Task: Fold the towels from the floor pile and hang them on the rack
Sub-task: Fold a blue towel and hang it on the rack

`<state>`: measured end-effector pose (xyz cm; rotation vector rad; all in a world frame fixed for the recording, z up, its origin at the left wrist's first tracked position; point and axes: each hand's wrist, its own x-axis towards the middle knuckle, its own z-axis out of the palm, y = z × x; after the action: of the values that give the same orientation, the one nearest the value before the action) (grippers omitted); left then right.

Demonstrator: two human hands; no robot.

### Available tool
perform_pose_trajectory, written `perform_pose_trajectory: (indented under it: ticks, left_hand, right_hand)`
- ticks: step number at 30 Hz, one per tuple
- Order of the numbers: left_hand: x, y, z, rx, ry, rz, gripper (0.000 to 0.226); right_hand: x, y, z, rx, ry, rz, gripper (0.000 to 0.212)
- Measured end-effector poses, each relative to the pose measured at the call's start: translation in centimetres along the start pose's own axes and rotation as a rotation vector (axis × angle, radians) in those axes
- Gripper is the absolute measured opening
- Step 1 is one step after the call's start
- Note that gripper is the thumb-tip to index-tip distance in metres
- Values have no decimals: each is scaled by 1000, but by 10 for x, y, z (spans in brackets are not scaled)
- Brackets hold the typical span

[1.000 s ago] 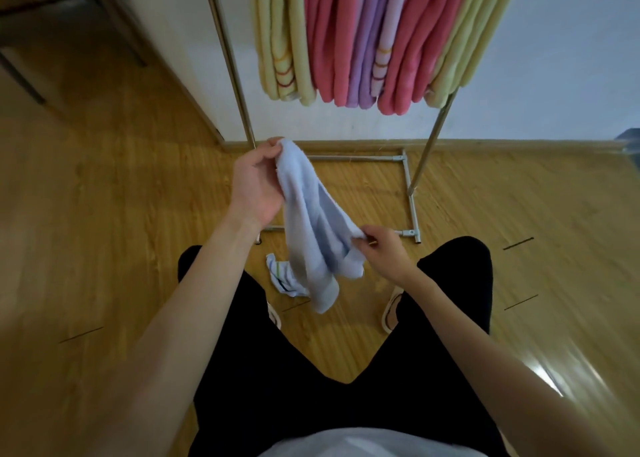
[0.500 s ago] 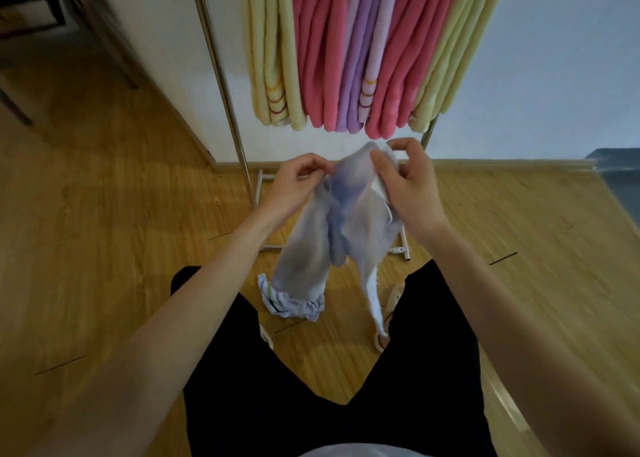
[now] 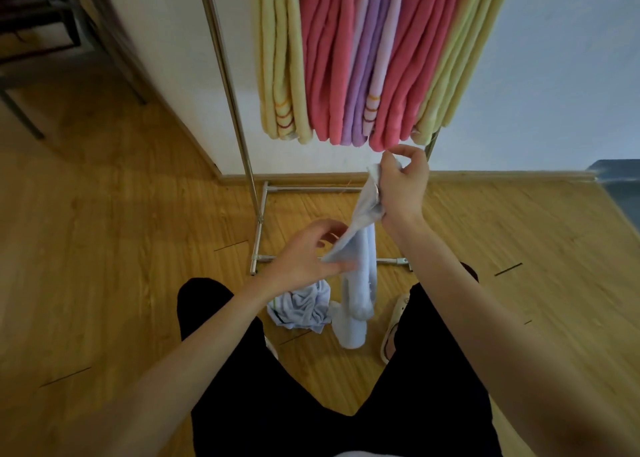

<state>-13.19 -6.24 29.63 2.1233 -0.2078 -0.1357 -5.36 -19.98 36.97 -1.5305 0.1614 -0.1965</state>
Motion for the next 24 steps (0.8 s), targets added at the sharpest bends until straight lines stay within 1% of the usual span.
perform_pose_trajectory:
  ticks: [2, 3, 6, 8, 10, 12, 14, 17, 19, 21, 24]
  left_hand:
    - [-1, 3, 8, 77, 156, 63, 25]
    - [0, 4, 10, 85, 195, 81, 18]
    - [-1, 2, 12, 6, 263, 46, 12]
    - [-3, 4, 9, -105, 343, -17, 10]
    - [-2, 8, 5, -174, 434, -33, 9]
    - [0, 13, 0, -204, 502, -3, 9]
    - [2, 18, -4, -203, 550, 27, 11]
    - [3, 26, -9, -219, 573, 26, 15]
    - [3, 33, -13, -271, 582, -2, 16]
    - [4, 37, -18, -315, 592, -36, 16]
    - [5, 42, -24, -359, 586, -75, 12]
  right_hand:
    - [-1, -2, -1, 22, 10, 5, 18]
    - [-1, -2, -1, 22, 15, 6, 19]
    - [1, 0, -8, 47, 39, 45, 17]
    - [6, 4, -14, 48, 70, 85, 17]
    - [11, 12, -21, 55, 70, 166, 16]
    - [12, 21, -28, 135, 25, 277, 11]
    - [10, 29, -37, 216, -32, 364, 14]
    - [7, 36, -49, 298, -119, 482, 24]
    - [5, 39, -55, 353, -183, 598, 20]
    - [1, 43, -61, 363, -275, 704, 14]
    - [-4, 52, -65, 316, -411, 754, 17]
